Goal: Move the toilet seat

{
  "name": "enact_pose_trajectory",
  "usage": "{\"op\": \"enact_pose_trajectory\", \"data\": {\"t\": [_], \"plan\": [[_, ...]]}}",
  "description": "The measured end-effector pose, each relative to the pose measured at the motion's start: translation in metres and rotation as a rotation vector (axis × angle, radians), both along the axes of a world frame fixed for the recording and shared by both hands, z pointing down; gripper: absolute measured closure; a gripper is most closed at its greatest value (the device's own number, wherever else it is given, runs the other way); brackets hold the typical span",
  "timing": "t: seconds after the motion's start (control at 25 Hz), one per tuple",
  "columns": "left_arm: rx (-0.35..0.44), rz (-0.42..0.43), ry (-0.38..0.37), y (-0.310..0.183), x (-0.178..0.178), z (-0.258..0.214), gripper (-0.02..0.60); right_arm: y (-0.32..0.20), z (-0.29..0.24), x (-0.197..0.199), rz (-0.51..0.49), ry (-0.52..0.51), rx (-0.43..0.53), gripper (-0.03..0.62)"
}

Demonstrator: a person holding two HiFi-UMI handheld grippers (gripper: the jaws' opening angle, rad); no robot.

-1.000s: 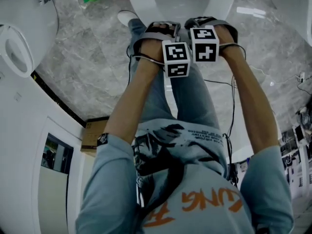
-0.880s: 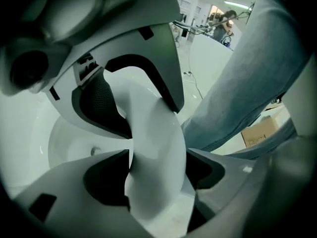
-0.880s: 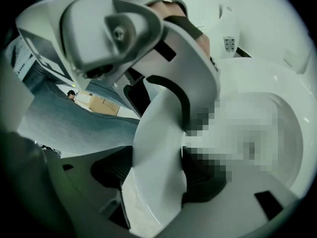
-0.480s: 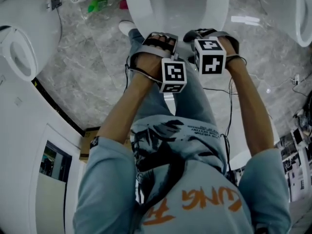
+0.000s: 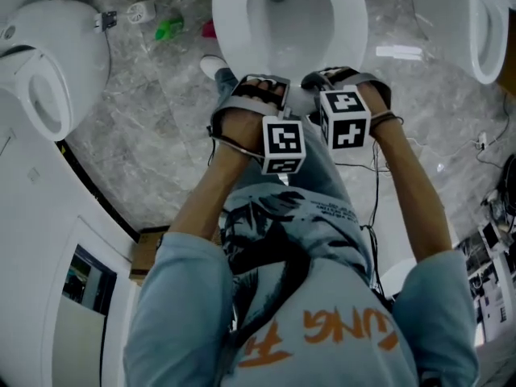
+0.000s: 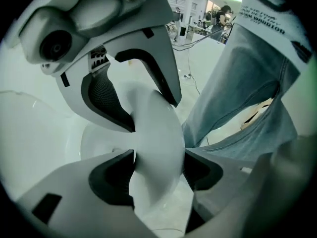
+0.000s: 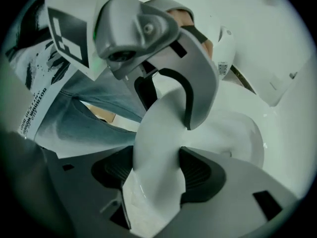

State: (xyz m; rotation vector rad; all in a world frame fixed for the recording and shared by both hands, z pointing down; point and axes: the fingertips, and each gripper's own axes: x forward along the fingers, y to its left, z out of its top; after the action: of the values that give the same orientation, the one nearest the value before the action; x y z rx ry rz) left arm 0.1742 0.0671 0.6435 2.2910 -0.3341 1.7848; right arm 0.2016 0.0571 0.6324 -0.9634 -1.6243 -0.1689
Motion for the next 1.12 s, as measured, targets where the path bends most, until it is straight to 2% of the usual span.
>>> {"op": "enact_pose_trajectory", "data": {"t": [0.28, 0.48, 0.64, 0.88, 1.12], "plan": [[0.015, -0.042, -0.005, -0.014, -0.01, -0.04, 0.302, -0.014, -0.033, -0.01, 0.028, -0.069, 0.115, 0.304], [0.034, -0.042, -0.029, -0.021, -0.018, -0.064, 0.325, -0.022, -0.058, -0.016, 0.028, -0.099, 0.185, 0.326], [0.06, -0.052, -0.016, -0.036, -0.031, -0.089, 0.342, -0.038, -0.077, -0.031, 0.011, -0.144, 0.283, 0.338], [0.123, -0.079, -0.009, -0.064, -0.052, -0.136, 0.362, -0.068, -0.115, -0.053, 0.092, -0.242, 0.425, 0.389], [0.219, -0.123, -0.003, -0.103, -0.076, -0.18, 0.362, -0.107, -0.158, -0.075, 0.153, -0.331, 0.518, 0.443]]}}
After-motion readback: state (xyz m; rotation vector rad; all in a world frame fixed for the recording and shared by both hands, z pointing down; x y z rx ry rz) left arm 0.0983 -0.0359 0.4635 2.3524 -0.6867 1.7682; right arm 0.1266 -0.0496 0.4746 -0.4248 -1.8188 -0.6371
